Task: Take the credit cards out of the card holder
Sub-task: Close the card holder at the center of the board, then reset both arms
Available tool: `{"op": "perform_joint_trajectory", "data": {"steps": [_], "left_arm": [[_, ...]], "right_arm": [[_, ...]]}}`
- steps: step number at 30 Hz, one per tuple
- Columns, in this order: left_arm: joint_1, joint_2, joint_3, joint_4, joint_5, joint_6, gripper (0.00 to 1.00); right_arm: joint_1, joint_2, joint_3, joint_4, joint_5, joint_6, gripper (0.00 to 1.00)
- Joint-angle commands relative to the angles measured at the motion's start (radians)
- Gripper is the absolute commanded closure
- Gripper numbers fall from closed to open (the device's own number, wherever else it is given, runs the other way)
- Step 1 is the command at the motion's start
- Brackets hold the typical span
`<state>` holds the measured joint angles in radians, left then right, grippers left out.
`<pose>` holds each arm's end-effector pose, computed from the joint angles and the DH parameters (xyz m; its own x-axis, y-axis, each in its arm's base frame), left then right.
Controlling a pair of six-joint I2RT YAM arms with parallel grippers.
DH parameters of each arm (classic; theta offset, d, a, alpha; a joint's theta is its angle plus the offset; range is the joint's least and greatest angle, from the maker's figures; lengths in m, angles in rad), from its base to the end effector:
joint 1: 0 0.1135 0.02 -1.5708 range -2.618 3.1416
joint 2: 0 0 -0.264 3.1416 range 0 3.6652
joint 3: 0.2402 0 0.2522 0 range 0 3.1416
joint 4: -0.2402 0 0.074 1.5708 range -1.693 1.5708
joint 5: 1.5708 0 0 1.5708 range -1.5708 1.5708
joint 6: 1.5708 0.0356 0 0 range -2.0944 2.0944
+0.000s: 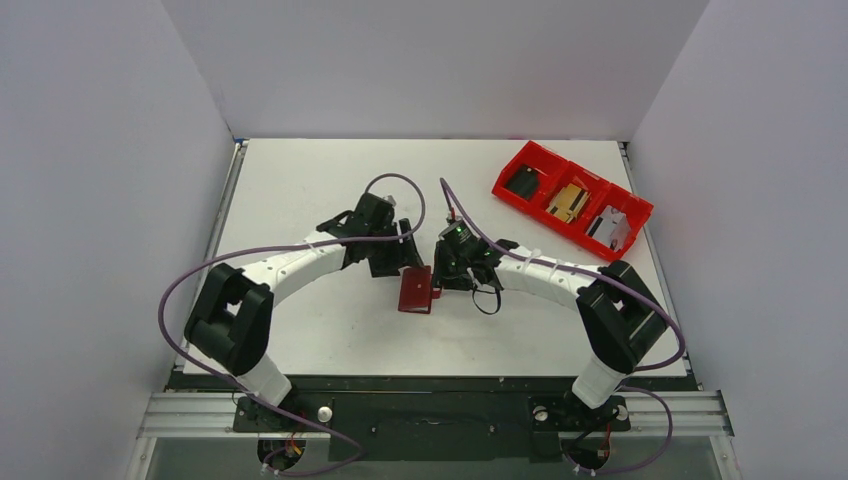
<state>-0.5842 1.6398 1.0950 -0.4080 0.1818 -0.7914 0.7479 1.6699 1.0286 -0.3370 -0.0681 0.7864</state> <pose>0.2817 -0.1940 0.2124 -0.9259 -0.2265 -0.3024 -0.0409 0.8558 -0.5157 0.2472 0.2326 0.1869 -0.9296 0.1009 -0.3545 -0.0685 0.8978 0.4351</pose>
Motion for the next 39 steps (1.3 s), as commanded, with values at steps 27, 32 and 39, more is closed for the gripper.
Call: {"op": "perform_joint_trajectory", "data": {"steps": [27,32,39], "left_arm": [[0.123,-0.351,0.081,-0.17,-0.212,0.222,0.35],[0.127,-0.382,0.075,-0.169,-0.217,0.229,0.34],[0.129,-0.401,0.062,-0.157,-0.224,0.227,0.34]], "right_arm": [[-0.09,-0.392,0.066,0.054,0.199,-0.018,0.35],[-0.089,-0.423,0.046,0.06,0.206,-0.022,0.34],[-0.09,-0.442,0.035,0.06,0.209,-0.023,0.34]]}}
